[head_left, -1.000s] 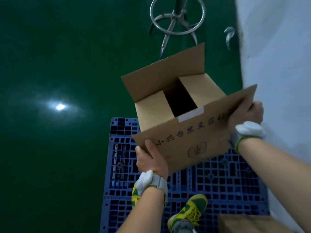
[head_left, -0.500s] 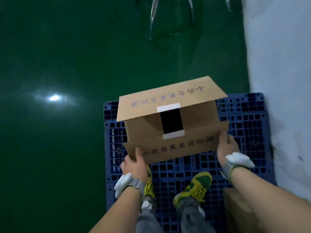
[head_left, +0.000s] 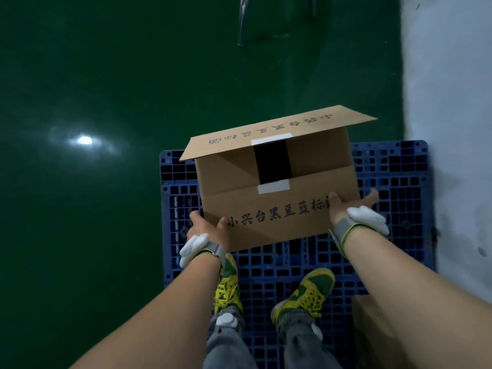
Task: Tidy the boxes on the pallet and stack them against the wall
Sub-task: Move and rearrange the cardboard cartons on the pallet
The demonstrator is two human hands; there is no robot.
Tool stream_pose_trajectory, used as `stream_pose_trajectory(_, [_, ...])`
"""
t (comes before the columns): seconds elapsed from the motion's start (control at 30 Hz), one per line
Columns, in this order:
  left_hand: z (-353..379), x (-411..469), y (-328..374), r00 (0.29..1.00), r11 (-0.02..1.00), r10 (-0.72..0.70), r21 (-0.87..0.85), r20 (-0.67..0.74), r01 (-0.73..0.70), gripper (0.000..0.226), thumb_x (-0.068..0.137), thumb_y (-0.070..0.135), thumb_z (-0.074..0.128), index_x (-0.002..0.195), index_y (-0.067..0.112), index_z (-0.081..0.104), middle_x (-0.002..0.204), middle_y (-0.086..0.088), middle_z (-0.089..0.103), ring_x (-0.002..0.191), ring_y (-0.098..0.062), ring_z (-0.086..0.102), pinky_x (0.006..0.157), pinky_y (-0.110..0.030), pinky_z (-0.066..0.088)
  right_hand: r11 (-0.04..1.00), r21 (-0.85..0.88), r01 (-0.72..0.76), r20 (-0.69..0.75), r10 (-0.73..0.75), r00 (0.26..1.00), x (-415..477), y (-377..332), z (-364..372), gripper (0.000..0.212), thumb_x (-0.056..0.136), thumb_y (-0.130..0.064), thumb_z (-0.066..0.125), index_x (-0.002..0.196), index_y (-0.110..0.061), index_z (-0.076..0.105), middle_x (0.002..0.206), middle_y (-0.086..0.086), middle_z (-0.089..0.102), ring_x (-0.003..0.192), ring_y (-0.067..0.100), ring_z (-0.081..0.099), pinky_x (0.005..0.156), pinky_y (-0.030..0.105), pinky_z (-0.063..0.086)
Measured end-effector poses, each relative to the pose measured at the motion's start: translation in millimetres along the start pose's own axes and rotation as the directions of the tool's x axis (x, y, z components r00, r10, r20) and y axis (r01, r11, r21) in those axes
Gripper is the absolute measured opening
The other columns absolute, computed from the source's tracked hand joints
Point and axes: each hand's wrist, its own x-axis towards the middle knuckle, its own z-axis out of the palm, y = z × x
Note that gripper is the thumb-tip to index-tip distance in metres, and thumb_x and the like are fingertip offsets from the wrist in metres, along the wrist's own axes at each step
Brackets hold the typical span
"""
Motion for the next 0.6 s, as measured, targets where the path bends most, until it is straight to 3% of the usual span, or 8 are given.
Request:
stream_pose_trajectory(0.07, [-1.4, 1.4, 4.5, 1.0, 1.0, 0.024, 0.02, 0.009, -0.024, 0.046, 0.096, 0.035, 0.053, 0.132, 0.012, 0.035, 0.117, -0.022, 0.062, 0.094, -0.039, 0.062, 0.066, -0.039, 0.042, 0.995, 0.098, 0.033, 0.174, -0.05, 0.984, 12.1, 5.6, -14.4, 0.09, 0.063, -0.068, 0.067, 0.137, -0.022, 0.043, 0.126, 0.016, 0.058, 0.104, 0.042, 0.057, 0.089, 0.054, 0.049])
stream_pose_trajectory(0.13, [-0.5, -0.6, 8.7, 0.999, 0.998, 0.049, 0.033, 0.014, -0.049, 0.045, 0.097, 0.029, 0.051, 0.134, 0.011, 0.033, 0.116, -0.021, 0.062, 0.094, -0.038, 0.062, 0.068, -0.04, 0.043, 0.99, 0.126, 0.068, 0.271, -0.1, 0.957, 21.2, 12.4, -34.0, 0.067, 0.078, -0.053, 0.069, 0.131, -0.014, 0.055, 0.121, 0.014, 0.064, 0.097, 0.038, 0.062, 0.087, 0.047, 0.051])
stream_pose_trajectory(0.2, [2.9, -3.9, 10.4, 0.998, 0.997, 0.068, 0.025, 0.016, -0.069, 0.048, 0.096, 0.026, 0.051, 0.137, 0.011, 0.03, 0.114, -0.02, 0.062, 0.093, -0.037, 0.062, 0.067, -0.039, 0.043, 0.979, 0.202, 0.007, 0.221, -0.053, 0.974, 32.7, 15.7, -42.3, 0.058, 0.083, -0.04, 0.07, 0.132, -0.013, 0.054, 0.123, 0.016, 0.063, 0.098, 0.038, 0.061, 0.087, 0.045, 0.051])
stream_pose_trajectory(0.3, [7.5, -7.2, 7.4, 0.998, 0.997, 0.066, -0.029, 0.013, -0.066, 0.052, 0.094, 0.023, 0.05, 0.14, 0.011, 0.026, 0.101, -0.018, 0.062, 0.082, -0.035, 0.061, 0.062, -0.035, 0.041, 0.874, 0.433, -0.219, 0.063, 0.213, 0.975, 26.2, 1.9, -54.6, 0.06, 0.083, -0.035, 0.071, 0.133, -0.013, 0.047, 0.128, 0.016, 0.056, 0.108, 0.038, 0.055, 0.089, 0.042, 0.045])
stream_pose_trajectory(0.37, [8.9, -6.2, 5.6, 0.999, 0.997, 0.043, -0.071, -0.01, -0.044, 0.063, 0.094, 0.027, 0.051, 0.146, 0.013, 0.019, 0.112, -0.021, 0.062, 0.092, -0.038, 0.062, 0.067, -0.036, 0.039, 0.865, 0.482, -0.138, -0.103, 0.212, 0.972, 12.2, -15.9, -69.2, 0.058, 0.087, -0.048, 0.059, 0.13, -0.011, 0.046, 0.126, 0.013, 0.054, 0.108, 0.034, 0.054, 0.08, 0.037, 0.036])
stream_pose_trajectory(0.43, [11.4, -4.0, 4.2, 0.999, 0.996, 0.048, -0.07, -0.019, -0.05, 0.07, 0.094, 0.029, 0.051, 0.151, 0.014, 0.013, 0.119, -0.023, 0.06, 0.096, -0.039, 0.06, 0.069, -0.037, 0.038, 0.803, 0.553, 0.221, -0.341, -0.024, 0.94, -2.5, -40.8, -87.3, 0.063, 0.086, -0.057, 0.045, 0.124, -0.007, 0.053, 0.124, 0.016, 0.058, 0.096, 0.027, 0.056, 0.074, 0.027, 0.033])
stream_pose_trajectory(0.5, [13.4, -4.3, 6.3, 0.999, 0.998, 0.052, -0.045, -0.005, -0.053, 0.069, 0.094, 0.031, 0.05, 0.15, 0.015, 0.014, 0.117, -0.022, 0.061, 0.081, -0.036, 0.059, 0.067, -0.038, 0.041, 0.682, 0.481, 0.551, -0.459, -0.34, 0.821, -16.8, -67.0, -99.0, 0.07, 0.084, -0.06, 0.04, 0.127, -0.006, 0.053, 0.125, 0.017, 0.058, 0.097, 0.022, 0.054, 0.078, 0.022, 0.037])
stream_pose_trajectory(0.6, [13.2, -5.4, 11.2, 1.0, 0.999, 0.021, -0.033, 0.02, -0.02, 0.063, 0.094, 0.033, 0.049, 0.147, 0.014, 0.019, 0.113, -0.021, 0.061, 0.063, -0.027, 0.047, 0.065, -0.038, 0.041, 0.752, 0.108, 0.65, -0.319, -0.593, 0.739, -12.0, -87.4, -86.0, 0.078, 0.082, -0.067, 0.046, 0.144, -0.019, 0.034, 0.143, 0.014, 0.04, 0.129, 0.031, 0.039, 0.104, 0.047, 0.034])
